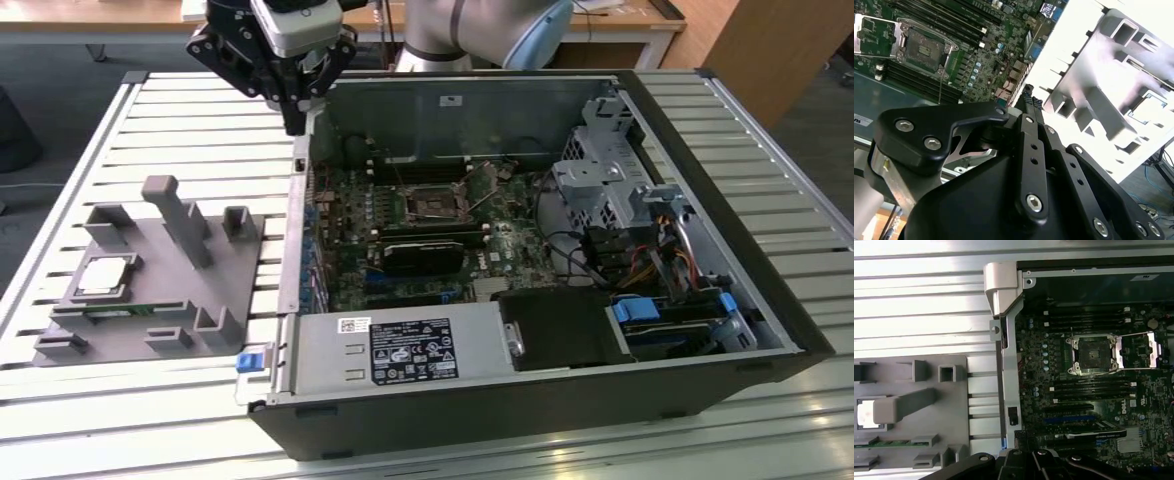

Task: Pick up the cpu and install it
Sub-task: 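Reach for the cpu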

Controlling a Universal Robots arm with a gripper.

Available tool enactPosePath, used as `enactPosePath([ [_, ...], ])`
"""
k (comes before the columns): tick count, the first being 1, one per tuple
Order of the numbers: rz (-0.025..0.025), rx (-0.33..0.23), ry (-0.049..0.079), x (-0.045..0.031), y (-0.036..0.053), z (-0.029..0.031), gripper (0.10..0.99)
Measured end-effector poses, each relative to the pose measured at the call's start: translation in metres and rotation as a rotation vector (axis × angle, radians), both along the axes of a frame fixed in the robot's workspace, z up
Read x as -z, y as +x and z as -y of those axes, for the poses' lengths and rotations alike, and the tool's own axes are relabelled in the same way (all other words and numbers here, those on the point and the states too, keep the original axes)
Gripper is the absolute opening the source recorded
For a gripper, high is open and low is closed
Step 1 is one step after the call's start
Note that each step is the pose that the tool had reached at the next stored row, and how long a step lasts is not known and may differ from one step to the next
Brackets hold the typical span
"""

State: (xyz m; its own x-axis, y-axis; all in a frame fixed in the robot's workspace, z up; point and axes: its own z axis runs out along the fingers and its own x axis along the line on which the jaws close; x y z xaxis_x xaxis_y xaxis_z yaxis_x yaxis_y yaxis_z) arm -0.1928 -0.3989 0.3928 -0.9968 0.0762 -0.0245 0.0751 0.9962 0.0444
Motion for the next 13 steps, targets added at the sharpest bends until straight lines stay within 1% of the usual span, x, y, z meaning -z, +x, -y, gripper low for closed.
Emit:
enactPosePath([
  [13, 0.0000, 0.000, 0.000, 0.0001, -0.0073, 0.0000, 0.106],
])
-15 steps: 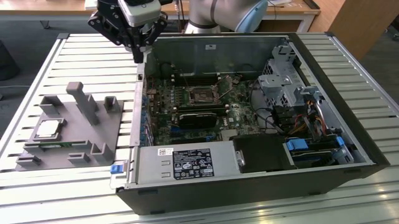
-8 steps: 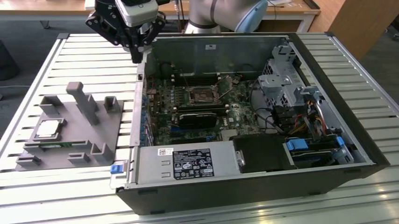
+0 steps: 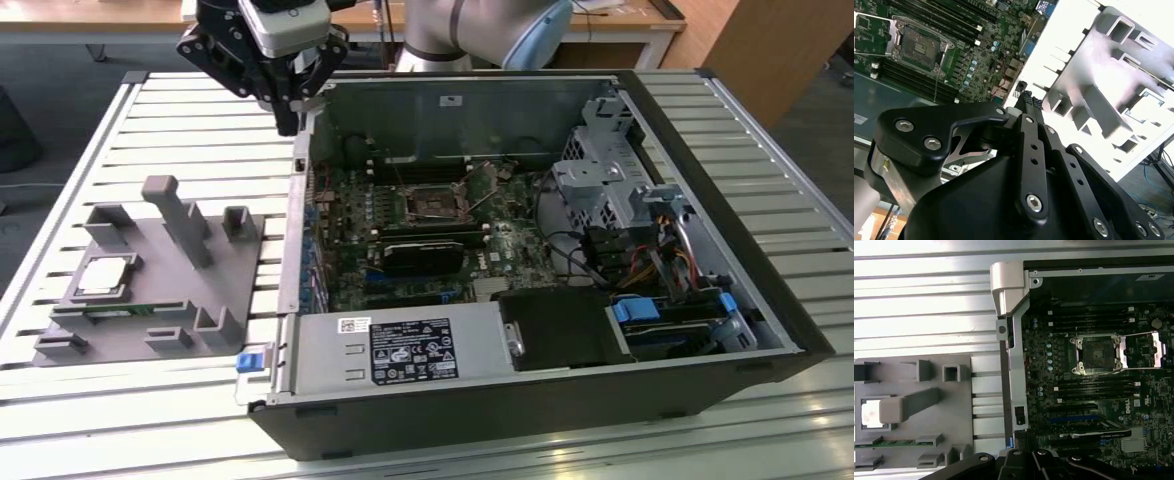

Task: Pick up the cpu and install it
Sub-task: 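Reach for the cpu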

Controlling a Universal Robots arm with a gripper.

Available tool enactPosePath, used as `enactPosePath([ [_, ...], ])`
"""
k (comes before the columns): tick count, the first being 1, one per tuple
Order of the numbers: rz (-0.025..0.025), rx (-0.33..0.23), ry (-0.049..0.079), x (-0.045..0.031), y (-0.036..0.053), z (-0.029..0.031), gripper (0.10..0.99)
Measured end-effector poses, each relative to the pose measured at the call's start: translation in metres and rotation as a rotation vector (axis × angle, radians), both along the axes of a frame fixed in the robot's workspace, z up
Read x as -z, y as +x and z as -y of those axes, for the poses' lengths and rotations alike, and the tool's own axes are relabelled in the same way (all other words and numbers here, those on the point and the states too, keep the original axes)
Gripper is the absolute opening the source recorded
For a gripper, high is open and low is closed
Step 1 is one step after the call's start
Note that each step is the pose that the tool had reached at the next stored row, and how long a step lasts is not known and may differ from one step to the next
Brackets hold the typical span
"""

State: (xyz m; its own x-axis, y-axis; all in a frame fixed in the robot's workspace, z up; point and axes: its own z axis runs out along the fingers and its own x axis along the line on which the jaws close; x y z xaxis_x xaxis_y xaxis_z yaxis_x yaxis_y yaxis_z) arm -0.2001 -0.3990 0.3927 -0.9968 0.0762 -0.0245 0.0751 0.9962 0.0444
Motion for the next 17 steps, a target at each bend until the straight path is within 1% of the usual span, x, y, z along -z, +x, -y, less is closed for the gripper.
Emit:
enactPosePath([
  [17, -0.0001, 0.000, 0.000, 0.0001, -0.0105, 0.0000, 0.106],
])
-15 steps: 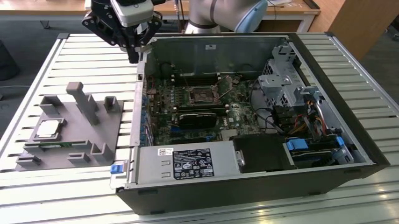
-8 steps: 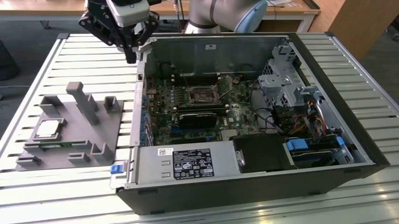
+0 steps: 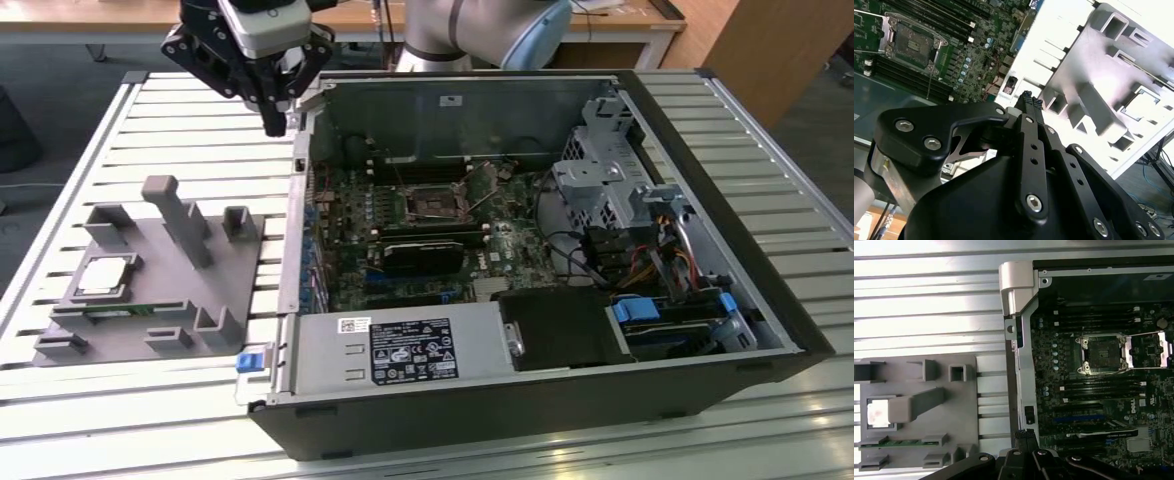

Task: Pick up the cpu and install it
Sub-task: 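Reach for the cpu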

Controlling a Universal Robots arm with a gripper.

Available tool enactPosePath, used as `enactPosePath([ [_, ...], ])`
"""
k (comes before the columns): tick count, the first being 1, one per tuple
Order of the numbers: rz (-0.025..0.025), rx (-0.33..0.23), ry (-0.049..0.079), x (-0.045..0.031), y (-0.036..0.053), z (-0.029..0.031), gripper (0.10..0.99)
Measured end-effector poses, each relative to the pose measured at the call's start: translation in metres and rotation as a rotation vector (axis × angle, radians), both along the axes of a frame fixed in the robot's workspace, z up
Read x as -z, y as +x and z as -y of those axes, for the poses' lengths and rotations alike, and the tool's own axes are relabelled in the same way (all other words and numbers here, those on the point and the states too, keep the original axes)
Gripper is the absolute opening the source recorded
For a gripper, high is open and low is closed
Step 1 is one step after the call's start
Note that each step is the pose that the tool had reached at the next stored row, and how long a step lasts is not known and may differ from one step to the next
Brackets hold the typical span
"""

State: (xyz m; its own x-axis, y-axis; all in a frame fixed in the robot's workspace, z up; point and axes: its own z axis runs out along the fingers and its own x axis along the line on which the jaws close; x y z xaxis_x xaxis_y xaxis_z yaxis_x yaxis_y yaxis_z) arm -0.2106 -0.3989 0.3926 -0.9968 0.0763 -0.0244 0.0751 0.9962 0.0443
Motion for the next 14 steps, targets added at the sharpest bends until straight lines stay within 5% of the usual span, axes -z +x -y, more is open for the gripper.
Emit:
enactPosePath([
  [14, 0.0001, 0.000, 0.000, 0.0001, -0.0089, 0.0000, 0.106],
])
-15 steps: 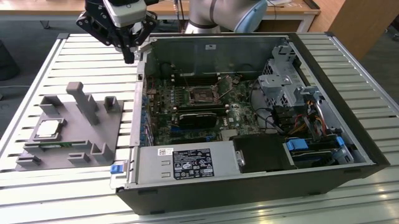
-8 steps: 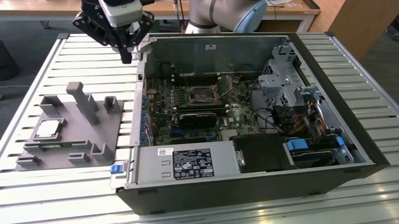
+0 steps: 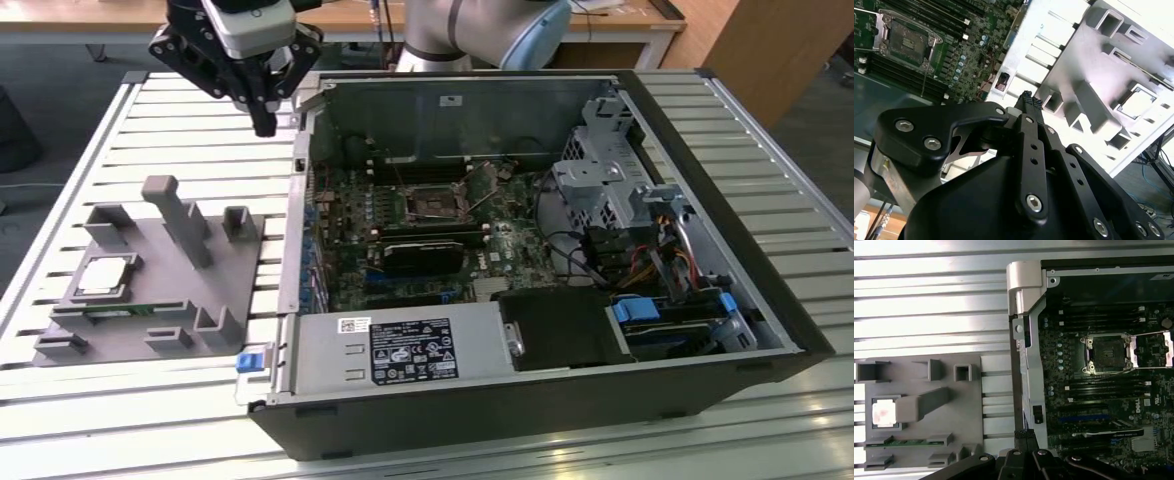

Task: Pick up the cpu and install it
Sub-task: 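Reach for the cpu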

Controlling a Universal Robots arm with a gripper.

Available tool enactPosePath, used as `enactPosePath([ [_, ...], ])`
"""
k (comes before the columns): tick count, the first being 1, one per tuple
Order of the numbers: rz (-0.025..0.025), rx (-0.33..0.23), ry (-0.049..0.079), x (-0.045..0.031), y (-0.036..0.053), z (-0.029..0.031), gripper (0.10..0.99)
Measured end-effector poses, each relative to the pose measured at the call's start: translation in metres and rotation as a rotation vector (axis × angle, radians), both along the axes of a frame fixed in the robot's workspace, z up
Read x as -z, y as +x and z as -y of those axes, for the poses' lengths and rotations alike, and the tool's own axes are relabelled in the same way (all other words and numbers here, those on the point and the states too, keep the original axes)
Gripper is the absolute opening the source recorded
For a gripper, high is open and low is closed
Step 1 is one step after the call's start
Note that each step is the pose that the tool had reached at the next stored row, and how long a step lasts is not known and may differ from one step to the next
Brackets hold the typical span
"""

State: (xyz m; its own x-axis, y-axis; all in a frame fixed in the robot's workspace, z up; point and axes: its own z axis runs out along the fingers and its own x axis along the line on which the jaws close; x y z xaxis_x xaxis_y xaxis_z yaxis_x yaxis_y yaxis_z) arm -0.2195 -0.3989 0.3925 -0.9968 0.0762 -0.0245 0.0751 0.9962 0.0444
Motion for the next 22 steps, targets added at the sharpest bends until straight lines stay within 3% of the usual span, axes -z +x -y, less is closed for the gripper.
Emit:
enactPosePath([
  [22, 0.0000, 0.000, 0.000, 0.0001, -0.0136, 0.0000, 0.106],
])
